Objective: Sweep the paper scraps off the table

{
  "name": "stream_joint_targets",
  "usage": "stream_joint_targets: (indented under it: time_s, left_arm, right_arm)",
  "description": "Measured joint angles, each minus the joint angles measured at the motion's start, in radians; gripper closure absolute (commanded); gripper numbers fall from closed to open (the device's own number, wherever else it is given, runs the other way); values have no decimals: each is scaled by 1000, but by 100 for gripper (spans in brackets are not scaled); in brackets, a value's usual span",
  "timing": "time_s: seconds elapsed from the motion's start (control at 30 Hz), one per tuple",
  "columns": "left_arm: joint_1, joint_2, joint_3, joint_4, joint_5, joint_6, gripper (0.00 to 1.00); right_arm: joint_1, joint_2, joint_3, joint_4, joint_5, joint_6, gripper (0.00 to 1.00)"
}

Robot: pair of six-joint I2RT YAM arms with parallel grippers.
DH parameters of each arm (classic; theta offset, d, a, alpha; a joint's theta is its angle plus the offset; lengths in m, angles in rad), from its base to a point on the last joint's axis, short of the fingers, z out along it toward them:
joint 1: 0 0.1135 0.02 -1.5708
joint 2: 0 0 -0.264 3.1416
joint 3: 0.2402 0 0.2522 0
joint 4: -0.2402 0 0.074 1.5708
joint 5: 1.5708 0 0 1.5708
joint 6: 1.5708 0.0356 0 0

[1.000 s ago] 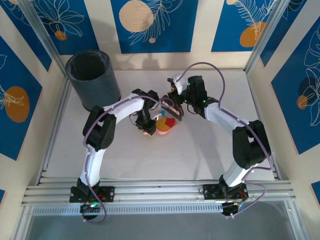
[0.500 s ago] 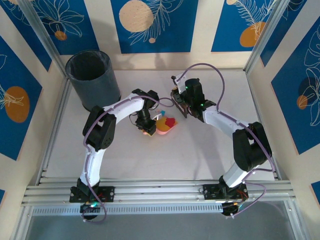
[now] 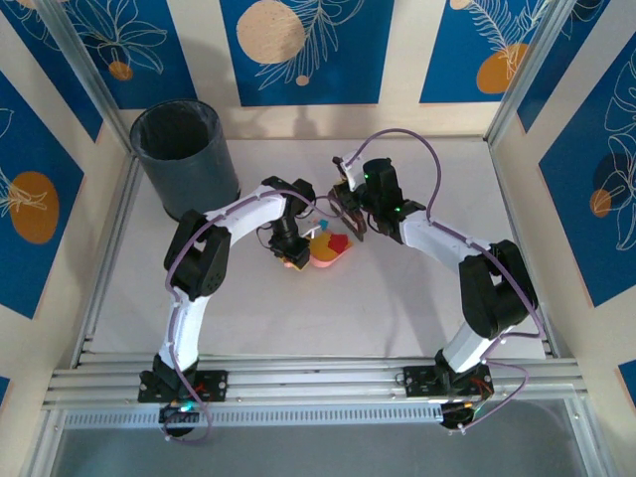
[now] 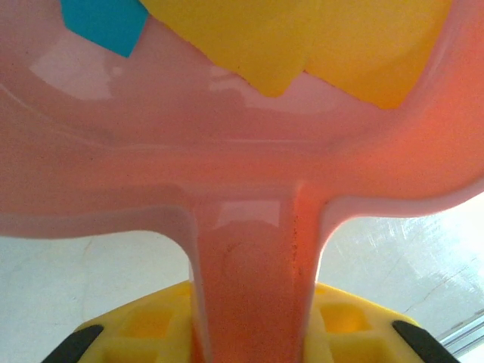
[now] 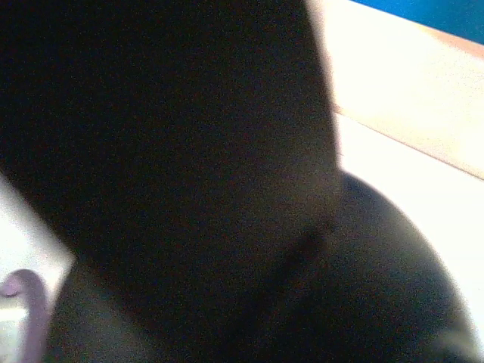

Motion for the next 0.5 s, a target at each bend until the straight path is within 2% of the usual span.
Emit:
stream_joint_targets:
  time_s: [0.23,0.5]
  left_arm:
    - [0,0,0,-1,0,0,100]
    - [1,0,0,-1,0,0,100]
  right_arm:
    - [2,0,-3,4,-100,43,100]
    - [2,-3,-3,-5,-117,52,100]
